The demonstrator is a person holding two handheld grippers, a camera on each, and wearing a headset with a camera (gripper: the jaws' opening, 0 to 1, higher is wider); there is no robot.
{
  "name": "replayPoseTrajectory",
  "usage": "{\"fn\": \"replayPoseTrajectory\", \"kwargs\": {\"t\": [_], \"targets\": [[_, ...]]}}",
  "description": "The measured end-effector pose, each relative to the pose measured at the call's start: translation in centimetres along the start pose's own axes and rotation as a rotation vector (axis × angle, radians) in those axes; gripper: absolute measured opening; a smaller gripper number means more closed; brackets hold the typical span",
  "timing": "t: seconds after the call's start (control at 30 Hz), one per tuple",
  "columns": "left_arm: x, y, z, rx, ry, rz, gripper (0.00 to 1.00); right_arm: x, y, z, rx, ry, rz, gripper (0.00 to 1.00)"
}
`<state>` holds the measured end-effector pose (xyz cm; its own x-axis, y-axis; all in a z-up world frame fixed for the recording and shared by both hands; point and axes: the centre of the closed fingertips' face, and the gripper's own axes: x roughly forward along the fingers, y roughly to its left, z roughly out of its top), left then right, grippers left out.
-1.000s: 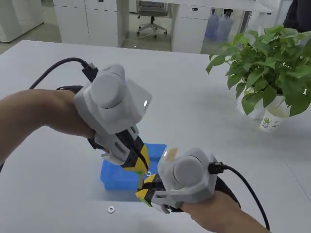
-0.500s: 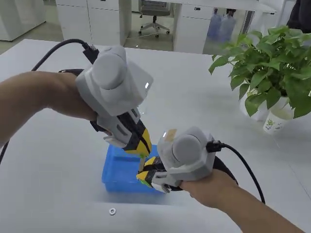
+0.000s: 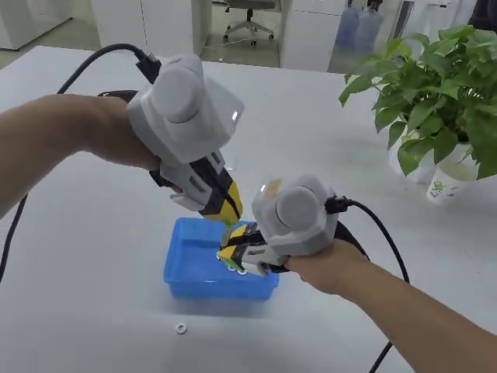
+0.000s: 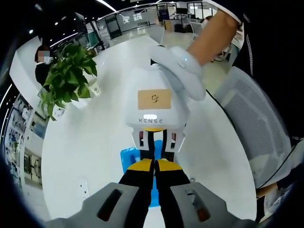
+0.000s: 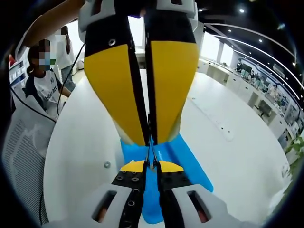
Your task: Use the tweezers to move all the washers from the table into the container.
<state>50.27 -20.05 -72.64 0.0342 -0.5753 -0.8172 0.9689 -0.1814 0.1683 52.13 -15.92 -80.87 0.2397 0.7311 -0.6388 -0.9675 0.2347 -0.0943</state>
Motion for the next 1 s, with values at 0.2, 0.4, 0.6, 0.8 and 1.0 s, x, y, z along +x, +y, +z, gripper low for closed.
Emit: {"fn": "replayPoseTrajectory", "kwargs": {"t": [0.2,0.4,0.6,0.8,1.0], "targets": [[1.1,0.5,-0.9,-0.018,-0.004,0.004,0.05,0.9,-0.3,-0.9,0.005,0.003,0.023,0.1],[2.1,0.5,-1.7,-0.04,-0.011,0.003,0.05,1.6,-0.3,-2.0,0.01,0.023,0.042,0.1],[2.9,0.7,-2.4,-0.056,-0.011,0.01,0.05,2.2,-0.4,-3.0,0.021,0.049,0.058,0.1],[3.3,0.7,-3.0,-0.07,-0.009,0.011,0.05,2.7,-0.4,-3.6,0.024,0.069,0.072,0.11],[3.5,0.6,-3.3,-0.077,-0.008,0.014,0.05,2.9,-0.4,-4.0,0.03,0.08,0.075,0.11]]}}
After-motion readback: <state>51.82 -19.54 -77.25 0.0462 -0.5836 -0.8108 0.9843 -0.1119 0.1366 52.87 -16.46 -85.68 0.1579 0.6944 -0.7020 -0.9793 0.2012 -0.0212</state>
